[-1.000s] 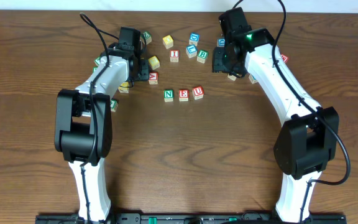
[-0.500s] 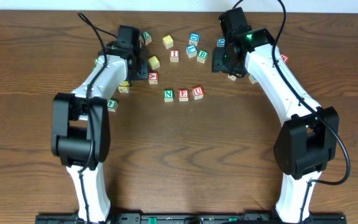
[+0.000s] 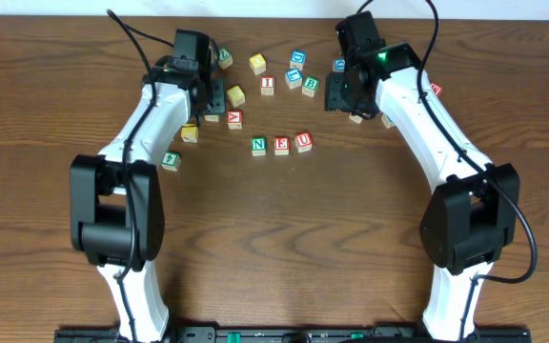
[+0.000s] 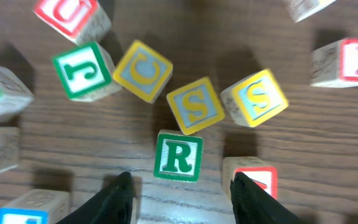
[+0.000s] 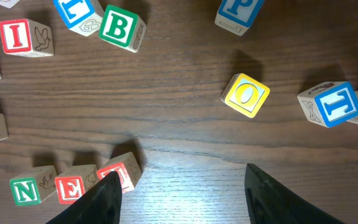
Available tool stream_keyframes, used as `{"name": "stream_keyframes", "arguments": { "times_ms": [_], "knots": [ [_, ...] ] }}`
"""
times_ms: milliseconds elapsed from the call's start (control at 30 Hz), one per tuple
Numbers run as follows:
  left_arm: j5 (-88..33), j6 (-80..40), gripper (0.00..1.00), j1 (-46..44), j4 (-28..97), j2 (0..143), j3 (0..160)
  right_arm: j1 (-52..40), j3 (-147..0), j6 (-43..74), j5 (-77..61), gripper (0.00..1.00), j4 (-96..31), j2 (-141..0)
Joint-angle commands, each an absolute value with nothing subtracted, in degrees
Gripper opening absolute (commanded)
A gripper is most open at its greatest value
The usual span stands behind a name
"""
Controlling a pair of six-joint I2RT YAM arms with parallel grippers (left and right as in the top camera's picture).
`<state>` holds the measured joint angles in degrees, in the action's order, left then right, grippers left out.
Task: Spell out NEURIPS
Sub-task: 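Lower the left gripper over the green R block and grasp it, then carry the green R block right and place it right of the U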
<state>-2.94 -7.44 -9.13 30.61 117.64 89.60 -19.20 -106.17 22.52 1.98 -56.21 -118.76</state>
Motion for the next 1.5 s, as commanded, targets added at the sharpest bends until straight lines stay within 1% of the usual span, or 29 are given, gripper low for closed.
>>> {"name": "stream_keyframes", "arguments": {
  "times_ms": [0, 267, 333, 433, 500, 633, 967, 1367, 1467],
  "knots": [
    [-3.0, -7.3, 0.51, -9.1, 30.7, 121.5, 89.4, -19.5, -106.8, 22.7, 2.7, 0.58, -56.4, -118.6],
    [-3.0, -7.3, 0.51, -9.1, 29.0, 124.4, 89.4, -19.5, -106.8, 22.7, 2.7, 0.58, -56.4, -118.6],
    [-3.0, -7.3, 0.49, -9.1, 28.4, 124.4, 89.4, -19.5, -106.8, 22.7, 2.7, 0.58, -56.4, -118.6],
    [-3.0, -7.3, 0.41, -9.1, 27.4, 124.4, 89.4, -19.5, -106.8, 22.7, 2.7, 0.59, -56.4, -118.6],
    [-3.0, -7.3, 0.37, -9.1, 27.0, 124.4, 89.4, -19.5, -106.8, 22.7, 2.7, 0.59, -56.4, -118.6],
    [-3.0, -7.3, 0.34, -9.1, 26.9, 124.4, 89.5, -19.5, -106.8, 22.7, 3.0, 0.59, -56.4, -118.6],
    [-3.0, -7.3, 0.34, -9.1, 28.2, 122.2, 89.5, -19.5, -106.8, 22.7, 3.1, 0.60, -56.4, -118.6],
    [-3.1, -8.1, 0.32, -9.2, 30.9, 112.9, 89.5, -19.5, -106.8, 22.7, 3.1, 0.60, -56.4, -118.6],
    [-6.0, -9.2, 0.32, -9.9, 31.0, 109.8, 89.5, -19.4, -106.8, 22.7, 4.1, 0.59, -56.3, -118.6]
  ]
}}
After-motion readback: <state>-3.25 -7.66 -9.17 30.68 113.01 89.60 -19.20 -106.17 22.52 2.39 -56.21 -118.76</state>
